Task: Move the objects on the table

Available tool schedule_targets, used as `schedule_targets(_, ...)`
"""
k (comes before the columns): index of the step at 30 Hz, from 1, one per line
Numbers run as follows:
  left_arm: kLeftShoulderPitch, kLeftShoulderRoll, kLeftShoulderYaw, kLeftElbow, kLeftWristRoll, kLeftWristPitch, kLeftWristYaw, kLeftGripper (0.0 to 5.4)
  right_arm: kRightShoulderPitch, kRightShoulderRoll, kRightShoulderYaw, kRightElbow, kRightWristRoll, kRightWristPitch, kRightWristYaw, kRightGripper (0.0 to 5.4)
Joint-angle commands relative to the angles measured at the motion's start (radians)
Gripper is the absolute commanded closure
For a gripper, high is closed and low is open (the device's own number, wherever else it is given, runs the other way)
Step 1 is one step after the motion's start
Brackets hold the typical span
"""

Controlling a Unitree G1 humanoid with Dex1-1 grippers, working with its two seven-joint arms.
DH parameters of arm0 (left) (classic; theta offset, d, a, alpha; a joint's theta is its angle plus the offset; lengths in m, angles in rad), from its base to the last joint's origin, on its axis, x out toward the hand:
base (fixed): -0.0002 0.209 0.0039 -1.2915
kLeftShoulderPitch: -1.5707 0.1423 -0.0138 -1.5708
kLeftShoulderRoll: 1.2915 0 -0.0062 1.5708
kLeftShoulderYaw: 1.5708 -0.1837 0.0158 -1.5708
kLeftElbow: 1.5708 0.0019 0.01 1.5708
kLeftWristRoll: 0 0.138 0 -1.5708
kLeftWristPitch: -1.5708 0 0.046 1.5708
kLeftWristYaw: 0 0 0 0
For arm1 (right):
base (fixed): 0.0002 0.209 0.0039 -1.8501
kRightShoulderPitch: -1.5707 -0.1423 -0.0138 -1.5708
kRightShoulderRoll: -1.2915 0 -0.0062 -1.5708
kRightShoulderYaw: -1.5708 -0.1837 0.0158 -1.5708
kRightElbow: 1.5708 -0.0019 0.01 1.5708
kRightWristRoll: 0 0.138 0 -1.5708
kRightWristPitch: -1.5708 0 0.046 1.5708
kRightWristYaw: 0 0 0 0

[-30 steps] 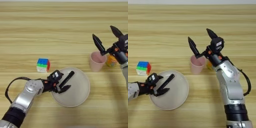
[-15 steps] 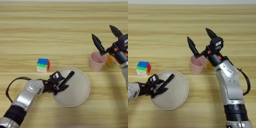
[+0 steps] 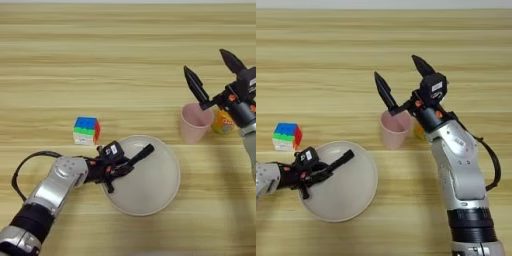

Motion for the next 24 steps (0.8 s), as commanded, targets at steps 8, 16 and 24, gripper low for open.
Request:
schedule_targets(8, -0.016, -0.005, -0.003, 0.038, 0.026, -0.002, 0.004, 4.56, 0.005, 0.011, 0.017, -0.011, -0.042, -0.021, -0.018, 0.00)
schedule_targets(16, -0.017, -0.010, 0.000, 0.042, 0.024, -0.003, 0.007, 4.56, 0.003, 0.037, 0.016, 0.015, -0.116, -0.084, -0.080, 0.00)
schedule_targets(24, -0.017, -0.012, 0.011, 0.039, 0.019, -0.011, 0.016, 4.57, -0.013, 0.071, -0.011, 0.066, -0.172, -0.165, -0.176, 0.00)
